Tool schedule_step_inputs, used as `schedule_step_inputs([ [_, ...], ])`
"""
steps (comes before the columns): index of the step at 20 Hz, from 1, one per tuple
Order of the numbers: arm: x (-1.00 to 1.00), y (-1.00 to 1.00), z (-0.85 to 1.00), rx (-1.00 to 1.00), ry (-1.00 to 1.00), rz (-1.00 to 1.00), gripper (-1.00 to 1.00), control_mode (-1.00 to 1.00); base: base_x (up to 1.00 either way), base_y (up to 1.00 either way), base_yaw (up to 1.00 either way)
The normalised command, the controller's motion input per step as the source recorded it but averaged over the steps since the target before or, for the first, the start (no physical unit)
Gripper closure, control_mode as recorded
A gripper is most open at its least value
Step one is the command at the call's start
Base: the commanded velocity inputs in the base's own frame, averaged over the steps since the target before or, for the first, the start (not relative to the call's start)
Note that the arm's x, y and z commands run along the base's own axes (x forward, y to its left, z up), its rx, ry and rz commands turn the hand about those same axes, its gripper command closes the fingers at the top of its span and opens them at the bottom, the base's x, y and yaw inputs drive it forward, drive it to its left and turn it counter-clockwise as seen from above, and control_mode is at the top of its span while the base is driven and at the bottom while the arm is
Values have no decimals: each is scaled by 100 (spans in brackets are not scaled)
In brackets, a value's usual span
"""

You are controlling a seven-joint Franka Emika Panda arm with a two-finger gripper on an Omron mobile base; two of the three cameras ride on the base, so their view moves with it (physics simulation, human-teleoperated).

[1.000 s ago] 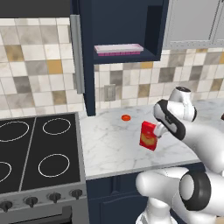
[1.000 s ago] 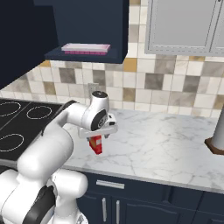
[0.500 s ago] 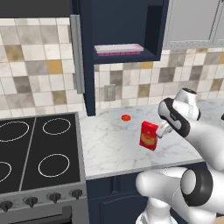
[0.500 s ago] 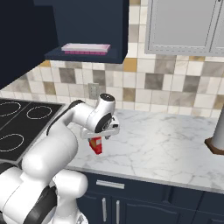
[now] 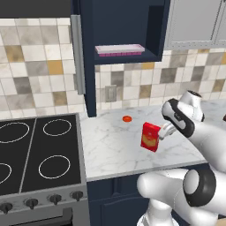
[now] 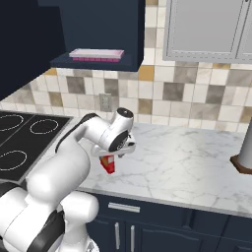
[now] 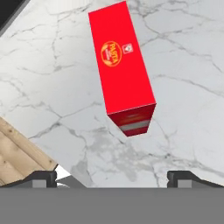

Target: Pick the boxed food and boxed food from the counter and place them in the cabinets closest to them.

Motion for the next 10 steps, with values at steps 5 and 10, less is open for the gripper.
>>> schedule_step_inputs([
  [5, 0, 0, -9, 8, -1, 0, -100, -100, 0, 0, 0],
  [10, 0, 0, -10, 9, -2, 0, -100, -100, 0, 0, 0],
])
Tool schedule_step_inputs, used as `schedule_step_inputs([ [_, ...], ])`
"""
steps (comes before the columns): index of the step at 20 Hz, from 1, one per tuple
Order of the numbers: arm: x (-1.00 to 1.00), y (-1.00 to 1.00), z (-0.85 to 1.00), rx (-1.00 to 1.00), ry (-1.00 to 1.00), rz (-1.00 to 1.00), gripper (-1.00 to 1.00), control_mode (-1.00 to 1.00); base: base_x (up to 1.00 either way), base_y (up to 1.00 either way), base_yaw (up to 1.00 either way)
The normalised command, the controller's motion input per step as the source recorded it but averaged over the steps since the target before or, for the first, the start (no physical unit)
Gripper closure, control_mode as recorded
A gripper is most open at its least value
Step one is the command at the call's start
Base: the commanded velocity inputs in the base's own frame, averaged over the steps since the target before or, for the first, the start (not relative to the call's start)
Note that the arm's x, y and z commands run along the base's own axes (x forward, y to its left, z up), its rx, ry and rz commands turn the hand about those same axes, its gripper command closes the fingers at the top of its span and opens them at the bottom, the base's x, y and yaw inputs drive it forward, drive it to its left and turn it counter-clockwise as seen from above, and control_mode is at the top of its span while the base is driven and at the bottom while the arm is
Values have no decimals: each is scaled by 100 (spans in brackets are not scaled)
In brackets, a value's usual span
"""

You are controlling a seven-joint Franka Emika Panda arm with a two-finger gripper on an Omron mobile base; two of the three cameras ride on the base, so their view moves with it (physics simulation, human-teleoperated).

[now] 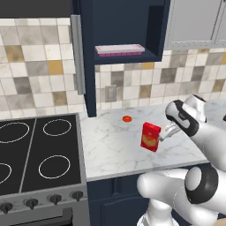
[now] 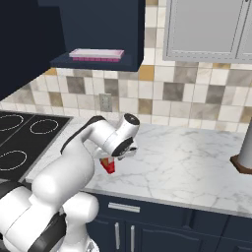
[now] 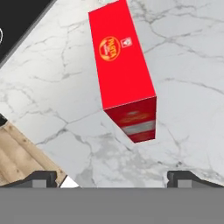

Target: Pick the boxed food and boxed food from the counter and place them in the cabinets closest to them.

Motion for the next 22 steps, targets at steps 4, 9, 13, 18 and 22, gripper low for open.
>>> schedule_step_inputs([
  [4, 0, 0, -7, 8, -4, 0, -100, -100, 0, 0, 0],
  [9, 0, 0, -6, 8, -5, 0, -100, -100, 0, 0, 0],
  [13, 0, 0, -5, 7, -5, 0, -100, -100, 0, 0, 0],
  [18, 0, 0, -4, 5, -5, 0, -100, -100, 0, 0, 0],
  [22, 4, 0, -4, 3, -4, 0, -100, -100, 0, 0, 0],
])
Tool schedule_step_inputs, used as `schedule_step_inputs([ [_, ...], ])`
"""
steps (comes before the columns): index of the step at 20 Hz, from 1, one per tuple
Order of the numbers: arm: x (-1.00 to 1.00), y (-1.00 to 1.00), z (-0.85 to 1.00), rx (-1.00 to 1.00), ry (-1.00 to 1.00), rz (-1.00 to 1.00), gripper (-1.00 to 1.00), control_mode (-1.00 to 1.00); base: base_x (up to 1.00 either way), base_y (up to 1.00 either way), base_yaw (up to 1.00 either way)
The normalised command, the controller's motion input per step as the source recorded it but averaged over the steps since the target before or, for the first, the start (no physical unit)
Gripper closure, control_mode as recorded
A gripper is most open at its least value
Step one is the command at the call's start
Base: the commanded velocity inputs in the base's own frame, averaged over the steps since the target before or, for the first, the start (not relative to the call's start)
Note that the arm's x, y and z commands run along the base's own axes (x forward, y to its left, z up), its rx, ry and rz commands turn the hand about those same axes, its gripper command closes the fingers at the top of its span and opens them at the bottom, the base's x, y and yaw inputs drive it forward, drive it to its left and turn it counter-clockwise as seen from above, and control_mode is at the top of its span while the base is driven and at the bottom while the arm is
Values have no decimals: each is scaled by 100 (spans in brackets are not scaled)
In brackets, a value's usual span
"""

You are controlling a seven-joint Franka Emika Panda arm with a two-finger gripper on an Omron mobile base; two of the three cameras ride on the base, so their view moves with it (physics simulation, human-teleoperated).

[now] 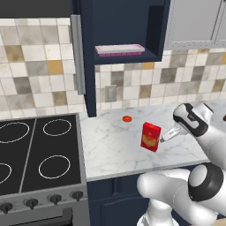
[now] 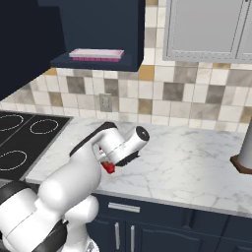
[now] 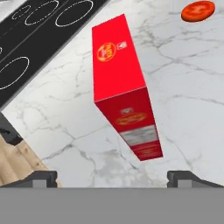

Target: Pick the boxed food and boxed food from the counter and place them in the cabinets closest to them.

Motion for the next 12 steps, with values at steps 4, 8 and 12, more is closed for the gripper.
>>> schedule_step_inputs([
  [4, 10, 2, -4, 0, -6, 0, -100, -100, 0, 0, 0],
  [8, 9, 4, -3, 0, -5, 0, -100, -100, 0, 0, 0],
  [12, 12, 9, -1, 0, -3, -1, -100, -100, 0, 0, 0],
])
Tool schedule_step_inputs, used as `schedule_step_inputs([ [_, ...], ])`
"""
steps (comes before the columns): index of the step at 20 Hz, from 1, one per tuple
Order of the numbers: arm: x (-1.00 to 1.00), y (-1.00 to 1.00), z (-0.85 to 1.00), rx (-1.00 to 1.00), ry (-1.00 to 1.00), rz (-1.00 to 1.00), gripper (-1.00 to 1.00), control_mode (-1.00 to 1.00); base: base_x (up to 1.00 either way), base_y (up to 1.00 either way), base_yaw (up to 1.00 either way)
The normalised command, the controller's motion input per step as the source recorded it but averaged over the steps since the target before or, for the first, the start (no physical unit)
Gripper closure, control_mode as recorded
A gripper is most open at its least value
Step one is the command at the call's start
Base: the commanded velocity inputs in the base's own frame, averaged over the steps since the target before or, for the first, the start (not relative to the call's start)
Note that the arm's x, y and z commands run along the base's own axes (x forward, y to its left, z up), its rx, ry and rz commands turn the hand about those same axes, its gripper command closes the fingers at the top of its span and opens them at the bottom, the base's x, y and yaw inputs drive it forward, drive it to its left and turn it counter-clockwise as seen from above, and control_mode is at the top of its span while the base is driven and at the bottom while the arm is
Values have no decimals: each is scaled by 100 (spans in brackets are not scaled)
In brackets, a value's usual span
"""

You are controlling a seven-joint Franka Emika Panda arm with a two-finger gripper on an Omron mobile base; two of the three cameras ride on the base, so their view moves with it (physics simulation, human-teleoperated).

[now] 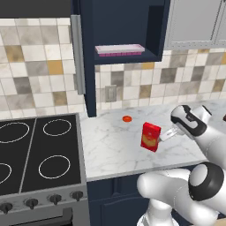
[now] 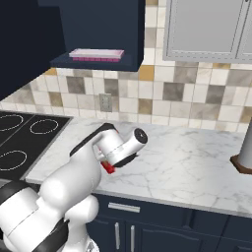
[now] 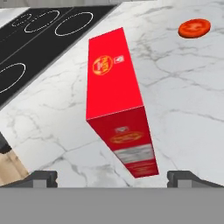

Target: Pick the boxed food and boxed food from the counter and place them in the cabinets closest to them.

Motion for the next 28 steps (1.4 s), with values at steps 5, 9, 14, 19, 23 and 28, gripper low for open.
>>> schedule_step_inputs([
  [5, 9, 9, 0, 0, -1, -1, -100, -100, 0, 0, 0],
  [9, 8, 9, -1, 0, 0, -2, -100, -100, 0, 0, 0],
  [14, 7, 8, -2, 0, 0, -1, -100, -100, 0, 0, 0],
  [19, 7, 8, -2, 0, 0, -1, -100, -100, 0, 0, 0],
  [23, 7, 6, -4, 0, 0, 0, -100, -100, 0, 0, 0],
  [28, 5, 1, -4, 0, 0, 0, -100, -100, 0, 0, 0],
])
